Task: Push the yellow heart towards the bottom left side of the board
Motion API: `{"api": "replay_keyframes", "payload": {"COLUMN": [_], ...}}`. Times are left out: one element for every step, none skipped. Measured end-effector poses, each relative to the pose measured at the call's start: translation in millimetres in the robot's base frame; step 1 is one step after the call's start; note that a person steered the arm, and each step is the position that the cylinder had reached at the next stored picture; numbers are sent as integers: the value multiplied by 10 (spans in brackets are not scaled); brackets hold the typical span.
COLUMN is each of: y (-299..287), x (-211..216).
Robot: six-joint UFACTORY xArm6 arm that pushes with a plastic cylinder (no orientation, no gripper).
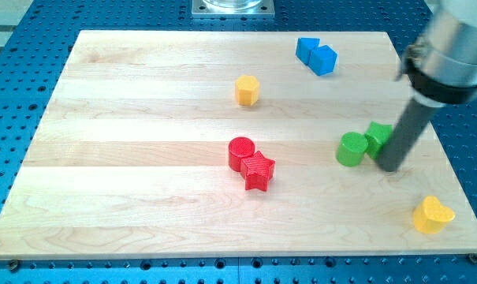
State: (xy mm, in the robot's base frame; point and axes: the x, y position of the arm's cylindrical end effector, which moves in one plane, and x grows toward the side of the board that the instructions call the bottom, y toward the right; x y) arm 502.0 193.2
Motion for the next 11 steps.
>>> {"api": "replay_keyframes", "payload": {"y": [-270, 578, 1184, 968, 547, 676, 162, -923, -1799, -2635, -3343], "x": [32, 22, 332, 711, 836, 1013, 1024, 1025, 1014, 1008, 741]}}
